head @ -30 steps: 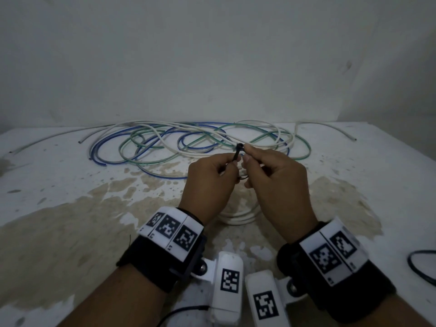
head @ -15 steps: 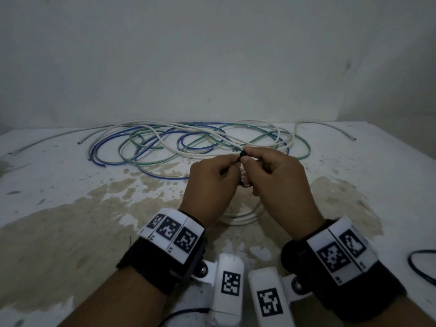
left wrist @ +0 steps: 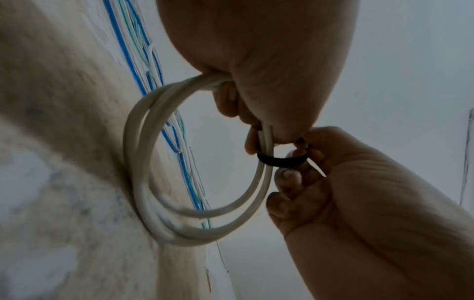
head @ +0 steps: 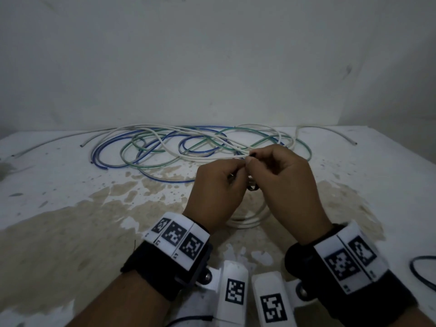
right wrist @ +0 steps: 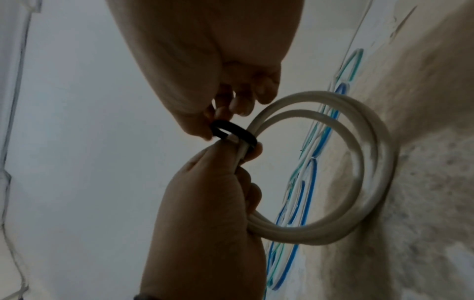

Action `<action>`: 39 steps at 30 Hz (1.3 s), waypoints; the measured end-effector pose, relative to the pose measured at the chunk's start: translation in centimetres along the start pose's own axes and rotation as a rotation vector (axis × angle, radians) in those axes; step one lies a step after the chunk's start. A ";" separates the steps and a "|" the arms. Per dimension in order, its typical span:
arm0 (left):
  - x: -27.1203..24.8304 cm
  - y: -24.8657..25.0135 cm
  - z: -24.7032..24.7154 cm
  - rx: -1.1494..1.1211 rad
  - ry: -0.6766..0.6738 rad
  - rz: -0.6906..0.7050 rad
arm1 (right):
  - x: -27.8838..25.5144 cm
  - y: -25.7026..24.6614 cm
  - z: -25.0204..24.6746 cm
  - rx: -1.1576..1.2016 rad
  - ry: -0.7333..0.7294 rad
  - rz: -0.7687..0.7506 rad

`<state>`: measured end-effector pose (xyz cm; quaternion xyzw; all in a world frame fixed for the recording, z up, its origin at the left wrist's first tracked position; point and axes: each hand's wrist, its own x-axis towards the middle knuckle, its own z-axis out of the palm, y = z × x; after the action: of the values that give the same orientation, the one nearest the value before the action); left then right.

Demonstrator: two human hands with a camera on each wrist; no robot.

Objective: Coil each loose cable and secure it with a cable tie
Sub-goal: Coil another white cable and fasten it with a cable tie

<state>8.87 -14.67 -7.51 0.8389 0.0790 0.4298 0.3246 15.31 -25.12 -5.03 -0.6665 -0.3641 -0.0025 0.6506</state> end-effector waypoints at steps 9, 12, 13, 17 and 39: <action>0.2 -0.2 0.2 -0.042 -0.004 -0.041 | 0.5 -0.2 -0.7 -0.010 0.076 -0.045; 0.2 -0.4 0.0 -0.067 -0.028 -0.084 | 0.4 0.3 -0.4 -0.023 0.078 -0.038; 0.2 -0.4 0.0 -0.074 -0.018 -0.087 | 0.4 0.4 -0.4 -0.023 0.066 -0.029; 0.0 -0.1 0.2 -0.093 0.022 -0.067 | 0.4 0.1 -0.6 -0.076 -0.040 -0.034; 0.0 1.1 0.4 -0.314 -0.038 -0.190 | 0.8 1.1 -0.4 0.091 0.067 0.018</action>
<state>9.00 -15.72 -7.01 0.7746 0.0838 0.3884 0.4920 16.64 -24.94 -5.51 -0.6389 -0.3355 -0.0024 0.6922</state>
